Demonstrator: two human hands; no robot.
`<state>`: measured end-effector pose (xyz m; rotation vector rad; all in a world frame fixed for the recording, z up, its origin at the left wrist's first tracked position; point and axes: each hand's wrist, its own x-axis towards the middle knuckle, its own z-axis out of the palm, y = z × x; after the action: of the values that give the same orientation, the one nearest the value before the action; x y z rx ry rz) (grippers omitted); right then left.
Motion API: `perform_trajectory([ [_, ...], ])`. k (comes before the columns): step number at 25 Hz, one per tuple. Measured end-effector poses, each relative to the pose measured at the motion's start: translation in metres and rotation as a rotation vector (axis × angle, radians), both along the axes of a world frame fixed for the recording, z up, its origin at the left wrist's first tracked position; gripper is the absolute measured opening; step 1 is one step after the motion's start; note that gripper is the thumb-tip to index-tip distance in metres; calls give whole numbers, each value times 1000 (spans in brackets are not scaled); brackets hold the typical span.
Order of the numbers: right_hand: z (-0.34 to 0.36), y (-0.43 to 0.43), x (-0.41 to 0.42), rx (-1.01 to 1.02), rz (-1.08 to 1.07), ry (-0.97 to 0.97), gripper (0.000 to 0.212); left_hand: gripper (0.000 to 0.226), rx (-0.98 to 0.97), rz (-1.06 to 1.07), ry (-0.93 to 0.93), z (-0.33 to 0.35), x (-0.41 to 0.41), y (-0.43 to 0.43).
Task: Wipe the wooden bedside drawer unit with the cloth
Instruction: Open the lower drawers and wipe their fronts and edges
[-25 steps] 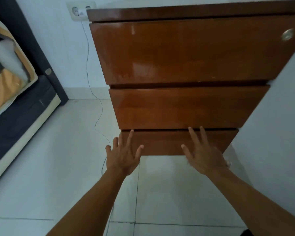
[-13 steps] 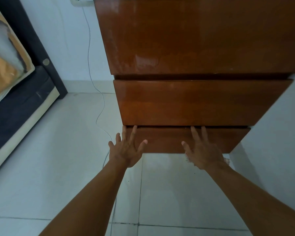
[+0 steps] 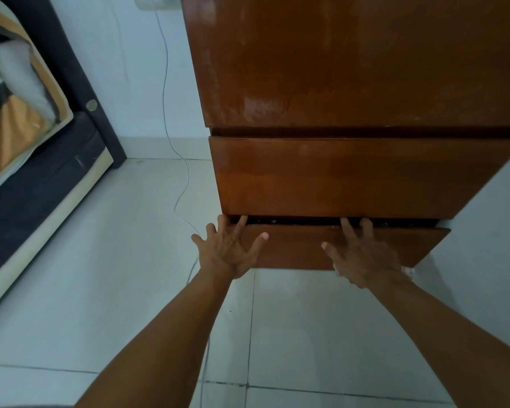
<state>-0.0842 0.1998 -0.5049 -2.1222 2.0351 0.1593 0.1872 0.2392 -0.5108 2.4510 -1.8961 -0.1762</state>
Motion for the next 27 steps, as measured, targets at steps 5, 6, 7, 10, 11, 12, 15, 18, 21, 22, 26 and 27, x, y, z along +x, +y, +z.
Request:
perform_trajectory([
  [5,19,1,0,25,25,31,88,85,-5,-32,-84,9,1,4],
  [6,22,1,1,40,33,38,87,86,-7,-34,-87,11,3,4],
  [7,24,0,0,56,33,52,87,87,-5,-32,-84,13,4,3],
  [10,33,-1,2,96,22,51,89,88,7,-31,-77,16,4,2],
  [11,36,0,3,121,17,47,92,88,11,-36,-70,17,4,2],
  [12,40,2,4,142,6,26,94,86,19,-44,-56,18,5,3],
  [15,54,16,14,138,11,-171,88,78,17,-92,-5,13,14,9],
  [18,61,16,45,-132,151,-458,64,77,5,-136,26,-4,31,23],
  [21,50,7,101,-456,347,-560,52,80,6,-189,96,-21,43,34],
  [22,39,6,121,-476,409,-536,48,83,-11,-205,117,-23,45,36],
  [26,-39,22,157,-420,570,-216,51,85,-68,-252,112,-27,50,37],
  [27,-49,24,156,-455,566,-214,52,85,-71,-266,104,-26,51,37],
])
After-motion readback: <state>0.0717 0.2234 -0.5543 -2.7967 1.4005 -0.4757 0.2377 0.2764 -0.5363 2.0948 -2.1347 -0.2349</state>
